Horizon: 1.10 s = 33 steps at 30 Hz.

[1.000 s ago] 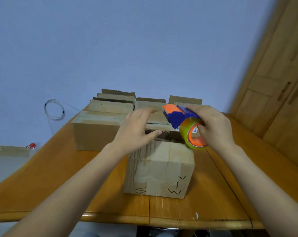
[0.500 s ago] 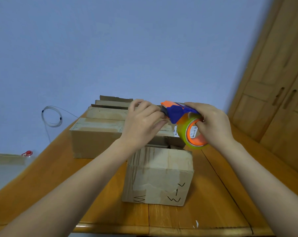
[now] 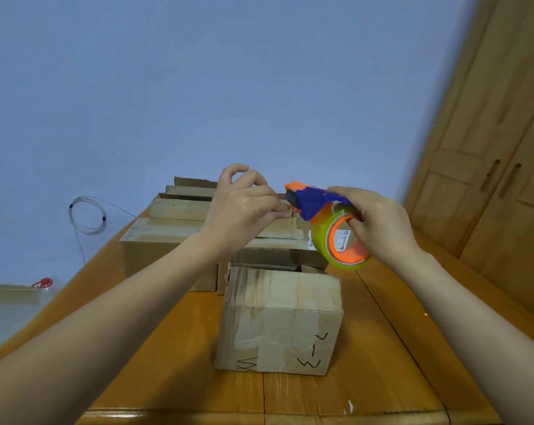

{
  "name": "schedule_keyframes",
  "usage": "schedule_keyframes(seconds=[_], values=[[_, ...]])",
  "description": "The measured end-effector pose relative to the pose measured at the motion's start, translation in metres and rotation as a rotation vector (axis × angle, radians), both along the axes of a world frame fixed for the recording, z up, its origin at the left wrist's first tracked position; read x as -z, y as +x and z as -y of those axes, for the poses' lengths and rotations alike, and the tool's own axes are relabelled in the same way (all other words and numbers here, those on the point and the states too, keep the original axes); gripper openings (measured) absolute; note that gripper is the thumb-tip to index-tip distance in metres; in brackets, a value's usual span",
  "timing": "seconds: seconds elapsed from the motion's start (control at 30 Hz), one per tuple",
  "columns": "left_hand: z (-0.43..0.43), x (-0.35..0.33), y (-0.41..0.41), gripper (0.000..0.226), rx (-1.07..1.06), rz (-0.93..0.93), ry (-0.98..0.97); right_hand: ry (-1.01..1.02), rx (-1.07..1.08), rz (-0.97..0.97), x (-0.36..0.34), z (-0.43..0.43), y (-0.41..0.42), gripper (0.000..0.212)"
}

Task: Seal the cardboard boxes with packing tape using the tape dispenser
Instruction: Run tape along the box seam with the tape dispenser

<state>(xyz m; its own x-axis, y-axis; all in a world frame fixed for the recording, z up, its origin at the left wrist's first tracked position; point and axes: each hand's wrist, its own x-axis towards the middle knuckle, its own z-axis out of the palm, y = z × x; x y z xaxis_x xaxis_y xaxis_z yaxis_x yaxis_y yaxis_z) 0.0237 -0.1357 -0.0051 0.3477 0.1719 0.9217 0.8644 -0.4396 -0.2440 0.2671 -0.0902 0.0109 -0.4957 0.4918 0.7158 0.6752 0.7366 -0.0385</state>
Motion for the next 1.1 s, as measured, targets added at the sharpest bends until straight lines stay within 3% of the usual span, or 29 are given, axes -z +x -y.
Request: schedule_keyframes(seconds=[0.17,0.37,0.6,0.77,1.1], values=[[0.003,0.016,-0.005,0.019,0.017,-0.030,-0.074,0.018,-0.074,0.076,0.010,-0.002,0.008,0.052],[0.007,0.022,-0.007,0.018,0.011,-0.118,-0.019,0.041,-0.099,0.110,0.024,-0.007,0.016,0.053],[0.018,0.023,-0.054,0.016,-0.028,-0.114,0.034,0.009,0.059,0.068,0.032,-0.023,0.070,0.057],[0.020,0.021,-0.050,0.016,-0.023,-0.194,0.026,0.041,0.014,0.077,0.044,-0.027,0.078,0.056],[0.026,0.029,-0.056,0.022,-0.023,-0.128,0.029,0.166,-0.006,0.060,0.043,-0.032,0.094,0.055]])
